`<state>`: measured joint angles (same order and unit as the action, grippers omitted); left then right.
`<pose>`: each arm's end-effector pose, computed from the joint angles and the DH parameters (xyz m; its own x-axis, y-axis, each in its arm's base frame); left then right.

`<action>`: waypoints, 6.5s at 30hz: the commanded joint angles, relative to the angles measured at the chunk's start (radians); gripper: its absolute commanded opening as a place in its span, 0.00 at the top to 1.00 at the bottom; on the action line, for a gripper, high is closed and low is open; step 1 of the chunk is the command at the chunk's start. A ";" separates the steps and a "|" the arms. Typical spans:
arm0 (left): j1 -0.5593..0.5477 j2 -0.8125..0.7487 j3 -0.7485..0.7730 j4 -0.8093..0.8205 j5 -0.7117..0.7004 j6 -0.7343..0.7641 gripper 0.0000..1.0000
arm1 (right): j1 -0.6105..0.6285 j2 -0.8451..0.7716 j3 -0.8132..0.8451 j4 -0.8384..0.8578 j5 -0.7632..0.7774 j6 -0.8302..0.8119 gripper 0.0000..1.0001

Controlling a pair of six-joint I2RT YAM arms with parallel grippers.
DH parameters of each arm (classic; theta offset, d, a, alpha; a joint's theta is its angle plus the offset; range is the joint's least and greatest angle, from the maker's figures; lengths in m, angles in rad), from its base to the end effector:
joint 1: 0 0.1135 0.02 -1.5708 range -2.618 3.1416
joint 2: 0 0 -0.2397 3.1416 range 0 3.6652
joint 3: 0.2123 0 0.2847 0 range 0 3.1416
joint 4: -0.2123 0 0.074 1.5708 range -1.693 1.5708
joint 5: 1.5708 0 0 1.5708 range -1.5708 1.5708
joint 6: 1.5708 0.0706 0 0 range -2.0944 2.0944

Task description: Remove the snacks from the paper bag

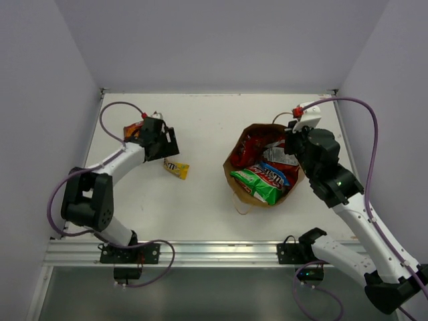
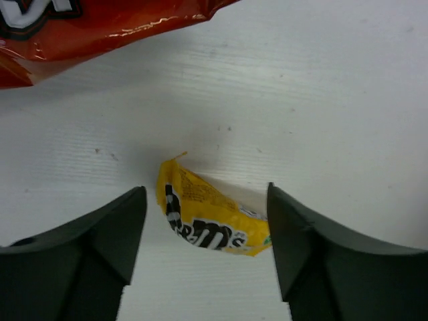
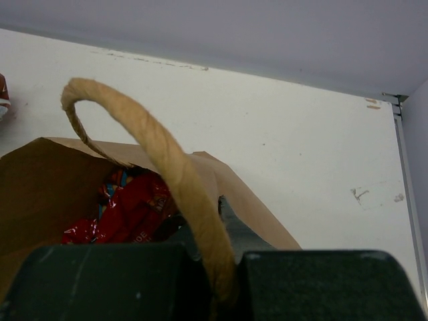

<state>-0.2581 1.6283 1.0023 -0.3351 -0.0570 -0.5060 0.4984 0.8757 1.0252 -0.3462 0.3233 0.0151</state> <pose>0.3657 -0.0924 0.1199 -0.8016 -0.2889 -0.5235 -0.1889 0.9531 -0.2367 0.2487 0.1098 0.3708 -0.1744 -0.0786 -0.9815 -0.1770 0.9831 -0.0473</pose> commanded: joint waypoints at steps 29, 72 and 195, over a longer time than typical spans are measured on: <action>-0.905 -0.004 0.490 0.034 -0.297 -0.170 0.30 | -0.001 -0.030 -0.016 -0.016 0.011 -0.001 0.99; -0.820 -0.120 0.430 0.052 -0.216 -0.212 1.00 | -0.001 -0.063 -0.071 -0.008 0.054 -0.006 0.99; -0.606 -0.436 0.750 -0.467 -0.489 0.108 1.00 | -0.001 -0.089 -0.050 -0.037 0.102 0.008 1.00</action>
<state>-0.9146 1.1801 1.7458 -0.7216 -0.4538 -0.4904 0.4953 0.8043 0.9642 -0.3889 0.4057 0.0277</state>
